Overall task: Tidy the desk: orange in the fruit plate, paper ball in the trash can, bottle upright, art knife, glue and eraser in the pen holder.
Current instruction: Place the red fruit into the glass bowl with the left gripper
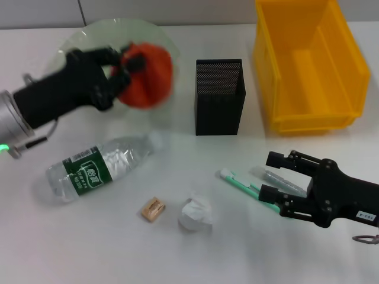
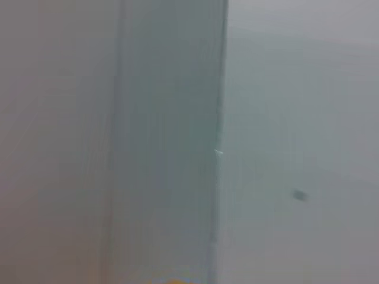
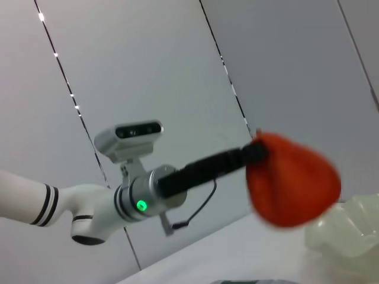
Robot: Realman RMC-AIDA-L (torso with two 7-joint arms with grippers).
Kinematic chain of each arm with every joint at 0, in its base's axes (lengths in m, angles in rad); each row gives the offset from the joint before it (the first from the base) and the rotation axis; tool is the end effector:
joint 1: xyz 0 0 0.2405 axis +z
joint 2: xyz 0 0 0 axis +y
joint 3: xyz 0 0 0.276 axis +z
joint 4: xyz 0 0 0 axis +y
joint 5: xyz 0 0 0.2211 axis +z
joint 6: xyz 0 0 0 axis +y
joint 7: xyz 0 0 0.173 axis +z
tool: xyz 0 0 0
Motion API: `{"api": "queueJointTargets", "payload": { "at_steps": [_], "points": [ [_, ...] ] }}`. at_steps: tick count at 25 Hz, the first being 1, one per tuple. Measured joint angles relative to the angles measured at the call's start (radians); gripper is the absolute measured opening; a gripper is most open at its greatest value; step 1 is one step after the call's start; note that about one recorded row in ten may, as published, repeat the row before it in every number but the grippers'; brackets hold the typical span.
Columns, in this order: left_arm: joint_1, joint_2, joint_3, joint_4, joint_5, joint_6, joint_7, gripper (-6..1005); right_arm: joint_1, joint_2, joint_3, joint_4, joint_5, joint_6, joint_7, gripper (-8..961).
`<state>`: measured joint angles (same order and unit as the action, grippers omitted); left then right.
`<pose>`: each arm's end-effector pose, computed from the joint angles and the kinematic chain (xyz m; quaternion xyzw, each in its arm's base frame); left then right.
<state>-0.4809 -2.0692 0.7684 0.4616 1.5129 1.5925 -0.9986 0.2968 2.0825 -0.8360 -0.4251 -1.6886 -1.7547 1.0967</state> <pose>-0.2529 0.3549 -0.0209 -0.8757 -0.1168 -0.4085 0.2294 0.2949 0.2551 -0.0574 -0.8888 0.2226 0.3886 0.0975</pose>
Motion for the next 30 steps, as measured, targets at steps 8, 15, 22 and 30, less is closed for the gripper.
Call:
{"api": "queueJointTargets", "payload": {
  "at_steps": [8, 15, 22, 30],
  "points": [
    [-0.016, 0.000, -0.012, 0.087, -0.049, -0.262, -0.001, 158, 0.020, -0.001, 0.000, 0.029, 0.000, 0.003, -0.012, 771],
    [-0.089, -0.005, -0.004, 0.004, -0.085, -0.506, 0.011, 183, 0.022, 0.000, -0.006, 0.033, 0.000, 0.003, -0.012, 771],
    [-0.136, -0.007, 0.007, -0.057, -0.079, -0.590, 0.038, 211, 0.030, 0.002, -0.008, 0.039, 0.000, 0.003, -0.012, 771],
    [-0.134, -0.008, 0.014, -0.063, -0.082, -0.603, 0.038, 313, 0.036, 0.002, -0.008, 0.039, 0.000, 0.000, -0.012, 770]
  ]
}}
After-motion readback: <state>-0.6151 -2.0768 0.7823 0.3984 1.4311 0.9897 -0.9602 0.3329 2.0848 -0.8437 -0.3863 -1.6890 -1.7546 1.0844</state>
